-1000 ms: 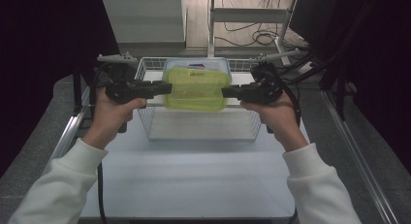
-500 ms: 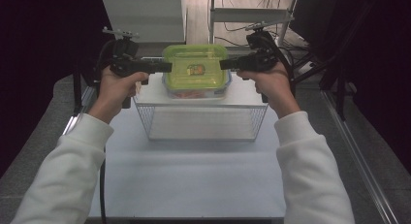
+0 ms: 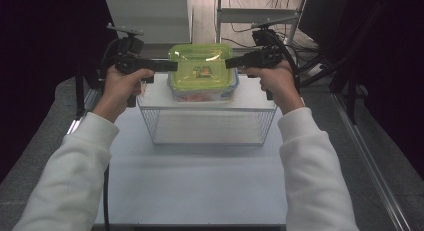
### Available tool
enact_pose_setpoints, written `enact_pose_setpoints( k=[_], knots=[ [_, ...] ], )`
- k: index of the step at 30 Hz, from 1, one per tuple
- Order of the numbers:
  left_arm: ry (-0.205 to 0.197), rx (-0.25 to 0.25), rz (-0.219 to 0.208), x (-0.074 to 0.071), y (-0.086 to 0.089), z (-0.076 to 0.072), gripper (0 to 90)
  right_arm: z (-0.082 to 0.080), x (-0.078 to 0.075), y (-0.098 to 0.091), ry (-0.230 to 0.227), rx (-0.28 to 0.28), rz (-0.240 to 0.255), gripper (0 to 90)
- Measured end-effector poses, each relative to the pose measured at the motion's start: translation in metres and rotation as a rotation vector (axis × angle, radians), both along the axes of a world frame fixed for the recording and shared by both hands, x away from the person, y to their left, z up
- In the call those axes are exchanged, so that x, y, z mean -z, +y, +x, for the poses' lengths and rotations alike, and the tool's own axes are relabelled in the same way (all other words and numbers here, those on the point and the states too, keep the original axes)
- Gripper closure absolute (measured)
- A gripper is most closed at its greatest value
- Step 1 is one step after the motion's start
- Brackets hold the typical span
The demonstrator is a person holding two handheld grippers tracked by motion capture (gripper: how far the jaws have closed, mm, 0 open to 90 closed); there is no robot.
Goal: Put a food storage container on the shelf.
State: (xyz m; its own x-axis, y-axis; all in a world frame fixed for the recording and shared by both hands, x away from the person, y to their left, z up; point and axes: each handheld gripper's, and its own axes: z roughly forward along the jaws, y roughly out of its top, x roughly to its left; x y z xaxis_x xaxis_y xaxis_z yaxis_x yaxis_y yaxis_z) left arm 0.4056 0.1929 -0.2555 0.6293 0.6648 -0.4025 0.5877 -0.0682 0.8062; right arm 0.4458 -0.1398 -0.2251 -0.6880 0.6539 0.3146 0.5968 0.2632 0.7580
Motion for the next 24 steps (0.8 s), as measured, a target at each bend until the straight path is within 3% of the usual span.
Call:
enact_pose_setpoints(
  k=[8, 13, 16, 19, 24],
  knots=[
    [0.033, -0.032, -0.012, 0.003, -0.004, 0.011, 71.2, 0.008, 0.005, 0.003, 0.007, 0.037, 0.017, 73.8],
    [0.047, -0.084, -0.024, 0.009, -0.004, 0.022, 65.4, 0.014, 0.011, 0.006, 0.012, 0.076, 0.022, 66.3],
    [0.055, -0.092, -0.028, 0.013, -0.004, 0.027, 62.7, 0.019, 0.018, 0.003, 0.021, 0.105, 0.048, 64.2],
    [0.050, -0.113, -0.041, 0.017, -0.004, 0.029, 53.7, 0.024, 0.024, 0.002, 0.030, 0.133, 0.074, 58.5],
    [0.019, -0.132, -0.057, 0.015, -0.002, 0.027, 34.9, 0.024, 0.026, -0.001, 0.005, 0.169, 0.088, 43.4]
  ],
)
